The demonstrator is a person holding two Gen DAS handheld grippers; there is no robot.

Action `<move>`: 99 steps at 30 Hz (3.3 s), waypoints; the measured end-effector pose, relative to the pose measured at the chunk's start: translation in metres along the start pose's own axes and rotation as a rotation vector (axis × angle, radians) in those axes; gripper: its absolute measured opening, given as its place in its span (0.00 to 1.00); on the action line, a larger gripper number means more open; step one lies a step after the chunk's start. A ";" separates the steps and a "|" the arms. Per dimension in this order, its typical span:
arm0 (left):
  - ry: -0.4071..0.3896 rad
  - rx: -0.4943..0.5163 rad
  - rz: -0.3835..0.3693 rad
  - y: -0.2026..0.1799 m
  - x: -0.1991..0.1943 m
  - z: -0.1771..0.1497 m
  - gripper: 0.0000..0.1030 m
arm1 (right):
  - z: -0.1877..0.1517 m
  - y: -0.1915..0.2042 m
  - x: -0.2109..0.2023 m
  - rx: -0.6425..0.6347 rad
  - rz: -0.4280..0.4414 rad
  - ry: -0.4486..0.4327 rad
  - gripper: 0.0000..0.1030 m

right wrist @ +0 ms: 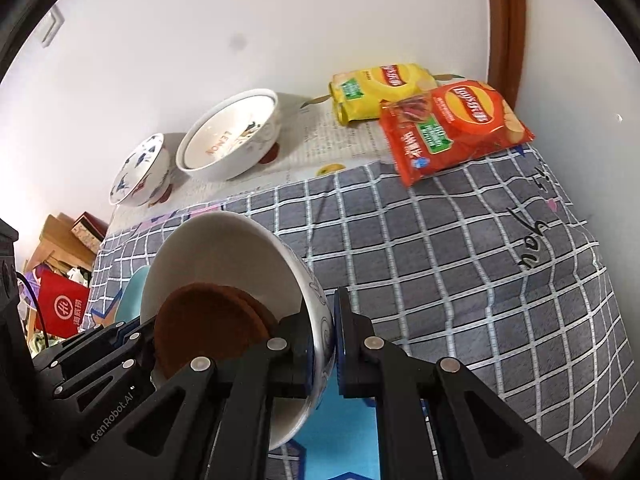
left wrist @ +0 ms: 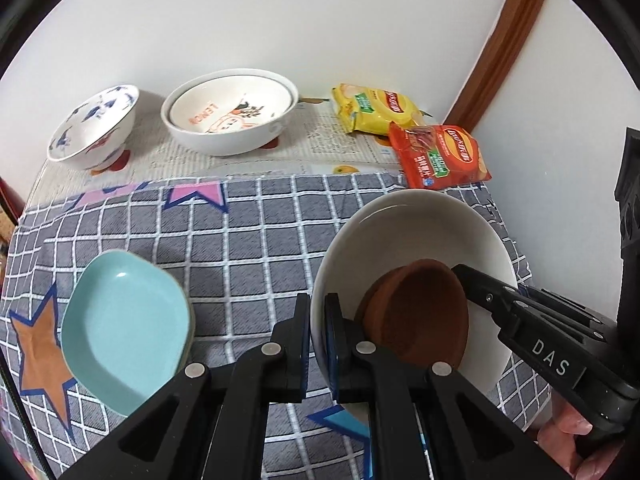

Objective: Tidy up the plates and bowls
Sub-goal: 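Lift the white bowl and carry it toward the teal plate stack, then lower the white bowl onto the teal plate, then open both grippers and pull back from the white bowl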

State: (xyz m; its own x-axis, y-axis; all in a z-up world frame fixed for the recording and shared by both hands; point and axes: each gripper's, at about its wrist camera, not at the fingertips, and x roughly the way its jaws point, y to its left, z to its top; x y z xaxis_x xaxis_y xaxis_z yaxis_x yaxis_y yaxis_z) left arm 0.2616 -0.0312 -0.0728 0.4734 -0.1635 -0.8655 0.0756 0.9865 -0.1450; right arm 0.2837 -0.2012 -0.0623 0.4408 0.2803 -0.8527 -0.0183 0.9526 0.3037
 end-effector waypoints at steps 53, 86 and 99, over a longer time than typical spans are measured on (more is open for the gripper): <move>0.003 -0.223 0.070 0.187 -0.015 -0.030 0.07 | -0.018 0.175 0.081 -0.158 0.094 0.096 0.09; 0.054 -0.231 0.070 0.221 0.018 -0.038 0.09 | -0.032 0.193 0.139 -0.213 0.121 0.206 0.11; 0.042 -0.216 0.075 0.218 0.004 -0.041 0.11 | -0.034 0.197 0.120 -0.272 0.099 0.165 0.13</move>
State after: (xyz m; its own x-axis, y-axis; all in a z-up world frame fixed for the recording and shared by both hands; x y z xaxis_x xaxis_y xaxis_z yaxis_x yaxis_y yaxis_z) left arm 0.2441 0.1830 -0.1279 0.4332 -0.0939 -0.8964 -0.1499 0.9732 -0.1744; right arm 0.3025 0.0238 -0.1198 0.2737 0.3670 -0.8891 -0.3022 0.9103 0.2827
